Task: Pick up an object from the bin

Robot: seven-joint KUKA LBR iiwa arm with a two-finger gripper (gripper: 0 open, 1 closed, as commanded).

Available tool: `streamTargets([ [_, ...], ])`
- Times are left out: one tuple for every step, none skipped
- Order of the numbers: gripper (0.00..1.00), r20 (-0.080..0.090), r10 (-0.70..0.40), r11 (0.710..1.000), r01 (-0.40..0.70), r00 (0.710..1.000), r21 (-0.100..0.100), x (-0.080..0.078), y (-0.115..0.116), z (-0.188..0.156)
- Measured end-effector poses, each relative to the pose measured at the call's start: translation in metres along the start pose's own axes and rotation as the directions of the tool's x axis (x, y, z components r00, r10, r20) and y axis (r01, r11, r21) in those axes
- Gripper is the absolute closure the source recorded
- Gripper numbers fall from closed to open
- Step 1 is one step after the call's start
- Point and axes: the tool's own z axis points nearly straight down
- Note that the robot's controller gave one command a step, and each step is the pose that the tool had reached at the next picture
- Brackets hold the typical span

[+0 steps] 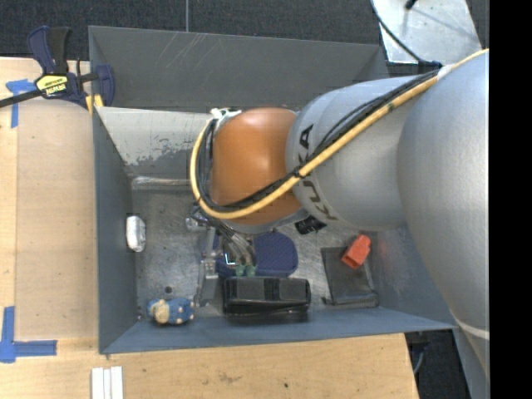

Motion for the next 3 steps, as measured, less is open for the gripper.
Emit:
streamTargets([
  [1.00,0.007,0.003,1.000,-0.003,1.000,-0.002,-0.002,-0.001,-0.004],
  [0.00,0.007,0.004,1.000,-0.004,1.000,-0.002,-0.002,-0.001,-0.004],
  [0.00,0.009,0.043,0.999,-0.043,0.999,-0.003,0.020,-0.067,0.050],
])
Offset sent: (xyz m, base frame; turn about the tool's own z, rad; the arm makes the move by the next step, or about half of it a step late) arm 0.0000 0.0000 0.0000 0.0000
